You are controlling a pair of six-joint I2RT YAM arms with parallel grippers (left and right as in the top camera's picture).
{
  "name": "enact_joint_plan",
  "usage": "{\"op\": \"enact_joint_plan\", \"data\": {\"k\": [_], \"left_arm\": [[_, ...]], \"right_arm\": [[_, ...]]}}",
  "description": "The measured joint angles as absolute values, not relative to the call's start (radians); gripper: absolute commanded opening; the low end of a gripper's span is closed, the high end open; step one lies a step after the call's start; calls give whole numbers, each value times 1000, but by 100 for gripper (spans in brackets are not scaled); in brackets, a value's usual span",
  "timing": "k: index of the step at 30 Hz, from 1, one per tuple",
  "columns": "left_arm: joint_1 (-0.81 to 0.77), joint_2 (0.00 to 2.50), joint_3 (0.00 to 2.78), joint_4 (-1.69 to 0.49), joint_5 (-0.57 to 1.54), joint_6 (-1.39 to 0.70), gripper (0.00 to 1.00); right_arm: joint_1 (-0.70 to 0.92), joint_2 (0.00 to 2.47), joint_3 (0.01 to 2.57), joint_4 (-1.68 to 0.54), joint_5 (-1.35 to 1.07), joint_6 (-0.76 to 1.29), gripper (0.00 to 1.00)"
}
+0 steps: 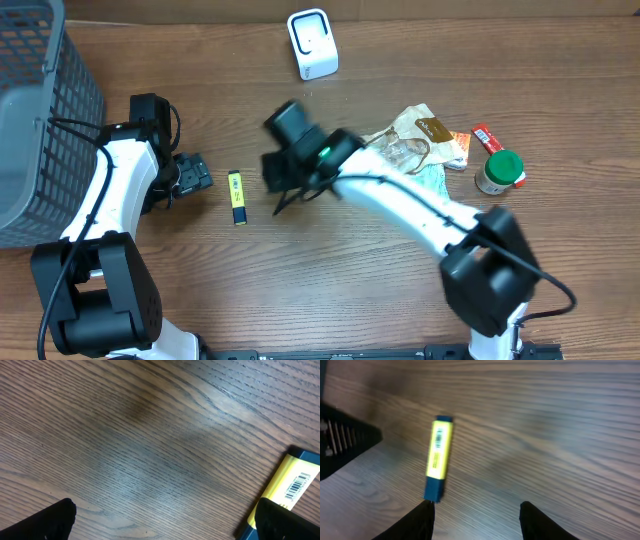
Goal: Scan the item barcode
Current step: 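Open the right gripper and move it left to the yellow highlighter, then lower the right gripper and grasp the yellow highlighter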
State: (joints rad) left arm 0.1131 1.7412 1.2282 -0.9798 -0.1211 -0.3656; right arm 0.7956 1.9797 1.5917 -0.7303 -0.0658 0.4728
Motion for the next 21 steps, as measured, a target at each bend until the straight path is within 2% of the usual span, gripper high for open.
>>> {"op": "enact_joint_plan", "data": {"k": [7, 14, 21], "left_arm": [[113, 1742, 1228, -980, -121, -366, 100], [113, 1741, 1228, -980, -121, -366, 100], [113, 1742, 1228, -980, -121, -366, 100]], "right_arm": [[941, 2115, 1580, -599, 92, 514, 48], [984, 2197, 1573, -512, 138, 521, 49], [989, 2197, 1573, -518, 146, 521, 49]]}}
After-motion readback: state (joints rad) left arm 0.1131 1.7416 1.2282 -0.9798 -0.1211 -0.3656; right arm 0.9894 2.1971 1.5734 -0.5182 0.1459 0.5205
